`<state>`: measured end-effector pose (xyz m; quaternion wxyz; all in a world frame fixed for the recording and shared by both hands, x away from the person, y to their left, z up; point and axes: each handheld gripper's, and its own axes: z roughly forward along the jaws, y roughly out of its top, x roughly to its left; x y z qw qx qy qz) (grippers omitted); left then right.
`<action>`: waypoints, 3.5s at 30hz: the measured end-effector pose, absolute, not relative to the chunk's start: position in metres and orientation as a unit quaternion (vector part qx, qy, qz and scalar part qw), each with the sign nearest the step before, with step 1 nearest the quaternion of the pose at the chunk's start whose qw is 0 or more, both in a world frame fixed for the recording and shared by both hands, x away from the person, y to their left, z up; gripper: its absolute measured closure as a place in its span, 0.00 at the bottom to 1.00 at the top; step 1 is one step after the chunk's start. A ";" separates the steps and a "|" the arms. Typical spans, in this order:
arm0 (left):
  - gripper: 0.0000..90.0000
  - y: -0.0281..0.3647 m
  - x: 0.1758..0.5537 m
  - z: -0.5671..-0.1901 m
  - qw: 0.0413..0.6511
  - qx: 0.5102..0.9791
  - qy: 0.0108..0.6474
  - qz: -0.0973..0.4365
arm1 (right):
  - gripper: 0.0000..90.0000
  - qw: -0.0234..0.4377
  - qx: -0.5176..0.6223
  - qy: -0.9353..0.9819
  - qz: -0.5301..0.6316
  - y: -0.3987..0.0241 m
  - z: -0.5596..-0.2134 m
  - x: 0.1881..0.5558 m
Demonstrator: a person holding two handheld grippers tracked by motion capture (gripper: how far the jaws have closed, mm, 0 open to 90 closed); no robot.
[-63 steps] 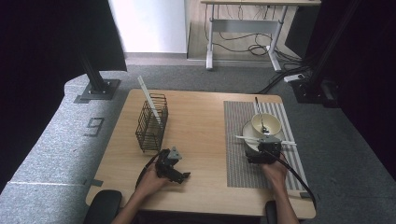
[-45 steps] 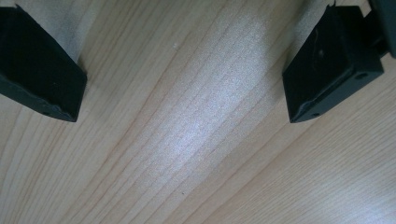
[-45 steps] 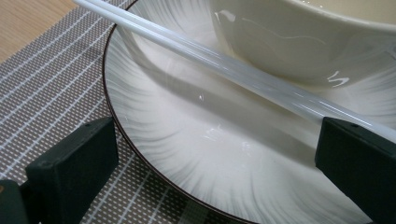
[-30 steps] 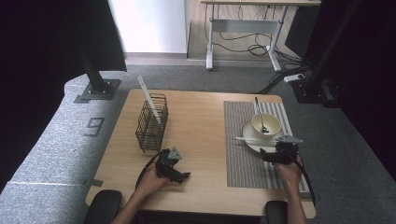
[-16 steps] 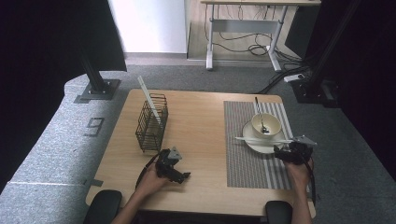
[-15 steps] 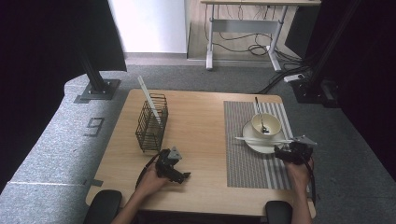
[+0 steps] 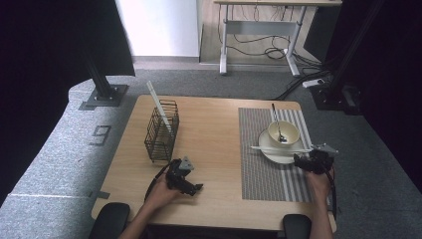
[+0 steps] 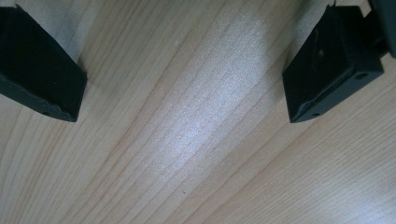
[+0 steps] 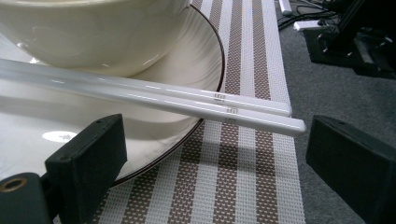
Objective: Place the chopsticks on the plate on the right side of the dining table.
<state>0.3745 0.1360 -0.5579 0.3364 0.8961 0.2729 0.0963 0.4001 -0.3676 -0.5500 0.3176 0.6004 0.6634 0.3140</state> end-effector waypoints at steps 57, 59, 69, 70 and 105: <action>0.00 0.136 0.375 -0.558 0.337 0.896 0.273 0.096 | 0.00 0.305 0.579 0.687 0.315 -0.363 -0.526 0.374; 0.00 0.136 0.375 -0.558 0.337 0.896 0.273 0.096 | 0.00 0.303 0.574 0.695 0.309 -0.360 -0.522 0.369; 0.00 0.136 0.375 -0.558 0.337 0.896 0.273 0.097 | 0.00 0.296 0.538 0.725 0.311 -0.340 -0.500 0.342; 0.00 0.136 0.375 -0.558 0.337 0.896 0.273 0.097 | 0.00 0.297 0.535 0.727 0.313 -0.337 -0.497 0.339; 0.00 0.136 0.375 -0.558 0.337 0.896 0.273 0.097 | 0.00 0.204 0.434 0.812 0.333 -0.216 -0.482 0.343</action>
